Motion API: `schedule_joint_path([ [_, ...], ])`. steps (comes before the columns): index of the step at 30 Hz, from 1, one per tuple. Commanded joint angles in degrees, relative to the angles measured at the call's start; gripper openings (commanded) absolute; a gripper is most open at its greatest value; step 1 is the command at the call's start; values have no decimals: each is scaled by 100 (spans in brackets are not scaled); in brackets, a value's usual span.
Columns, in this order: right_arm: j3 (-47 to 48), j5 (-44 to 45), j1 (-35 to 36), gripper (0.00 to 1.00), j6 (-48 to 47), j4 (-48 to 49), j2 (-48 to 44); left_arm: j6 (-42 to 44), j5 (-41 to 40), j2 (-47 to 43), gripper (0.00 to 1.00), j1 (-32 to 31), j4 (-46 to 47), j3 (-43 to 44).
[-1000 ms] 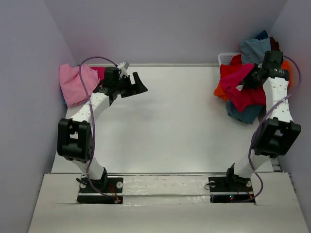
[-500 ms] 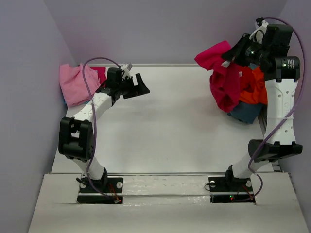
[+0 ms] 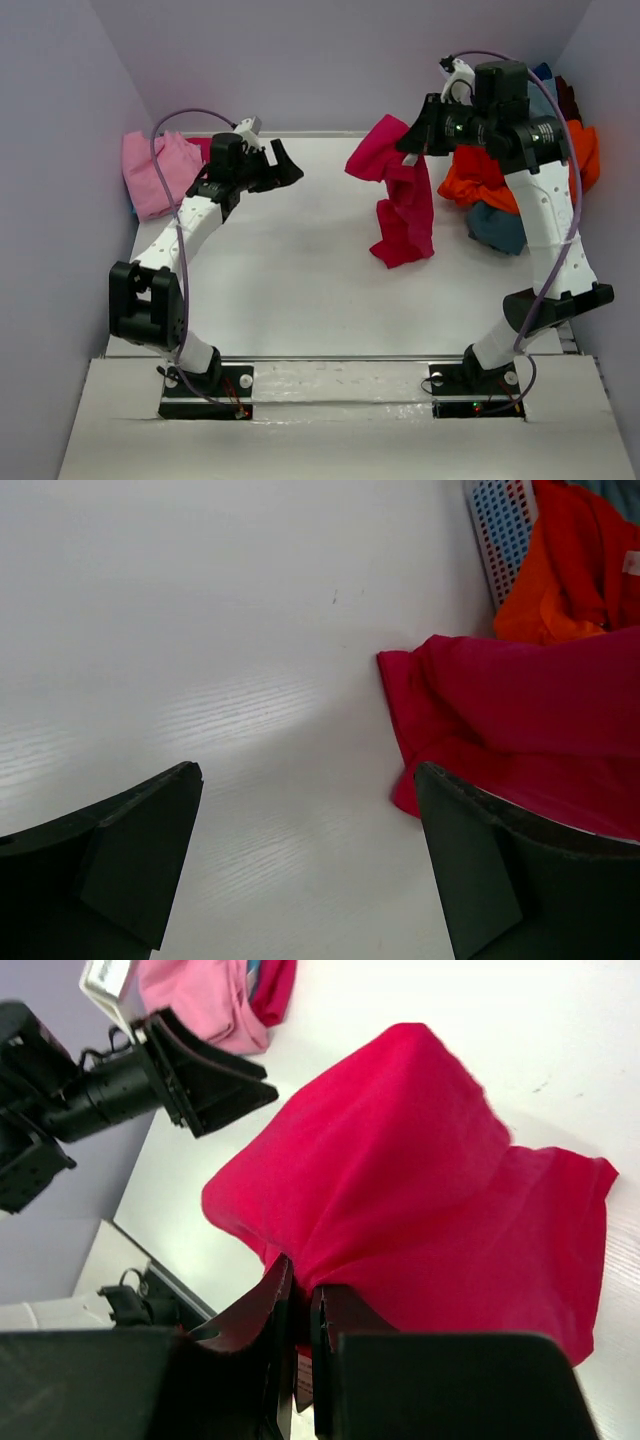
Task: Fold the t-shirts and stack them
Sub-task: Move the tshirt to the center of the board
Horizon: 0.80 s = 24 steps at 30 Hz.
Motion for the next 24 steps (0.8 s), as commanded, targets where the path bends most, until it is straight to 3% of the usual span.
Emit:
schedule_joint_path([
  [1, 598, 351, 810, 7, -481, -257, 318, -106, -195, -612, 99, -70, 459, -76],
  [6, 177, 580, 1408, 7, -421, 32, 364, -203, -581, -1156, 99, -132, 583, -155],
  [15, 1724, 1134, 2523, 7, -631, -688, 804, -27, -2137, -2579, 99, -132, 635, -23],
  [24, 1092, 1494, 3746, 7, -1343, -276, 119, 166, -2806, -3469, 99, -132, 811, -277],
])
